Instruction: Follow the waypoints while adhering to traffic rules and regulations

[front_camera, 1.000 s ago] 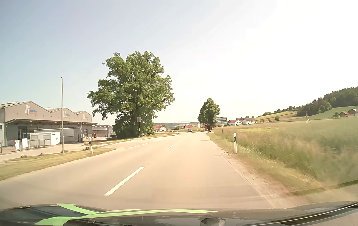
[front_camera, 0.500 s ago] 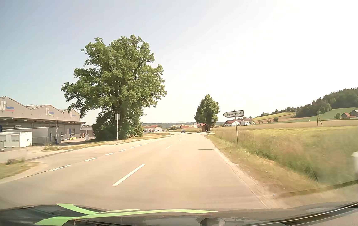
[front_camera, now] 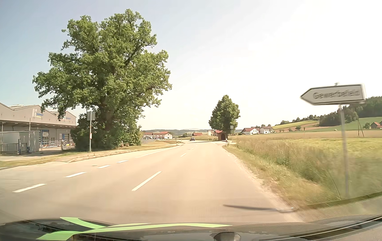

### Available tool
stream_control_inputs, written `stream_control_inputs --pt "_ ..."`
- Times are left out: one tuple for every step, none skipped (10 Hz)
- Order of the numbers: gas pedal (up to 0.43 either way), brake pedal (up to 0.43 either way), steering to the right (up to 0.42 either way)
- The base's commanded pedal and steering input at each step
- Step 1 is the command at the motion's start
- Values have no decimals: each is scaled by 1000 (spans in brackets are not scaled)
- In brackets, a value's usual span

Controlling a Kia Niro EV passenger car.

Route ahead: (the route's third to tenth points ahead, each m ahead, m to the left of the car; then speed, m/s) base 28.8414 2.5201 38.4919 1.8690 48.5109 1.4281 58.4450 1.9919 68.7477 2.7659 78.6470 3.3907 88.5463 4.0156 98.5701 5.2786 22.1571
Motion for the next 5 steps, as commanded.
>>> stream_control_inputs --pt "0 0 0" --pt "0 0 0" --pt "0 0 1" --pt "0 0 1" --pt "0 0 1"
